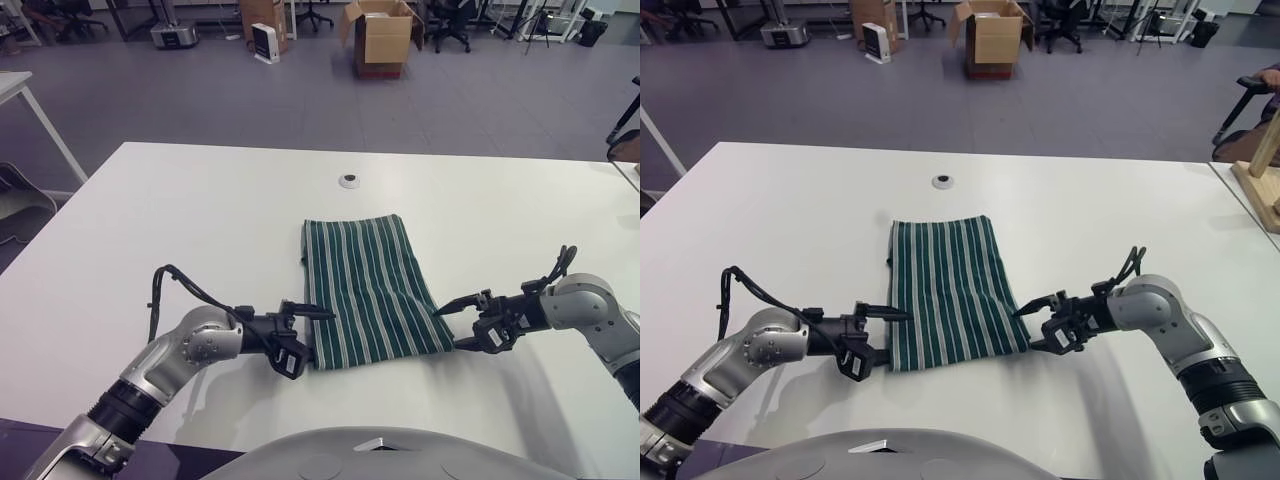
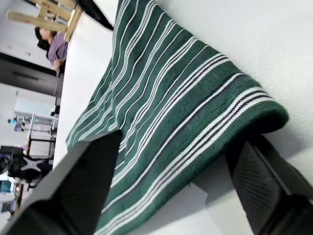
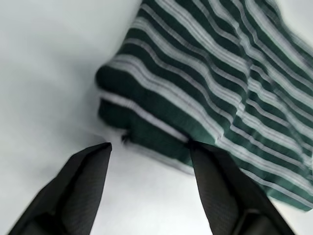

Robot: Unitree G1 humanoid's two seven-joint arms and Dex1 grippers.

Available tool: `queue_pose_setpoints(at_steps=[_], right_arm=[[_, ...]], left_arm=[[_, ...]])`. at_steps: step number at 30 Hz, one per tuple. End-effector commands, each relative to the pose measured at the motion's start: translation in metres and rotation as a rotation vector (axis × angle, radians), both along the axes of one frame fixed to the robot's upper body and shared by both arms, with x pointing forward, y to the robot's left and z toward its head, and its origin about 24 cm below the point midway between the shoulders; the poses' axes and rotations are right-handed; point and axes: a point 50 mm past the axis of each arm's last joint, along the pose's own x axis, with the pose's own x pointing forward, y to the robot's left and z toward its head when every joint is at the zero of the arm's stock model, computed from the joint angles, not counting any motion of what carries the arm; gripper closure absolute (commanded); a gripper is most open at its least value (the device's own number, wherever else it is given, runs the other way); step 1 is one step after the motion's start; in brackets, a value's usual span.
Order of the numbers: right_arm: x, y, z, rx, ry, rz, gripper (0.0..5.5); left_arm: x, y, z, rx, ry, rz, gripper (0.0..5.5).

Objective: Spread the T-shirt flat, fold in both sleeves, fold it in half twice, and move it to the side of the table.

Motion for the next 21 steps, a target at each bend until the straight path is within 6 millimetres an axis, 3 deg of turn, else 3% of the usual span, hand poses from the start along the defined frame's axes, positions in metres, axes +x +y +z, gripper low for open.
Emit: queue_pose_setpoints(at_steps=[1,3,14,18,21], right_arm=[[0.001,0.005,-0.002,0.001,-0.021,0.029,2.53],[-0.001,0.005,-0.004,-0.008,-0.016,0.041,2.53],[0.007,0.009,-0.008,0.006,-0.019,0.035,4.60],[0.004,0.012,-0.008,0.038,0.035,0.009,5.36],[-0.004,0.009,-0.006,0.053,0.195,-0.066,5.46]], left_arm=[[-0.008,0.006,-0.025,0.129,0.063,-0.020,2.65],[-0.010,0.005,-0.029,0.134,0.079,-0.029,3.00],[-0.007,0.010,-0.042,0.171,0.141,-0.028,4.99],[-0.006,0.012,-0.040,0.139,0.194,-0.007,5.36],[-0.012,0.015,-0.031,0.062,0.338,0.039,5.40]])
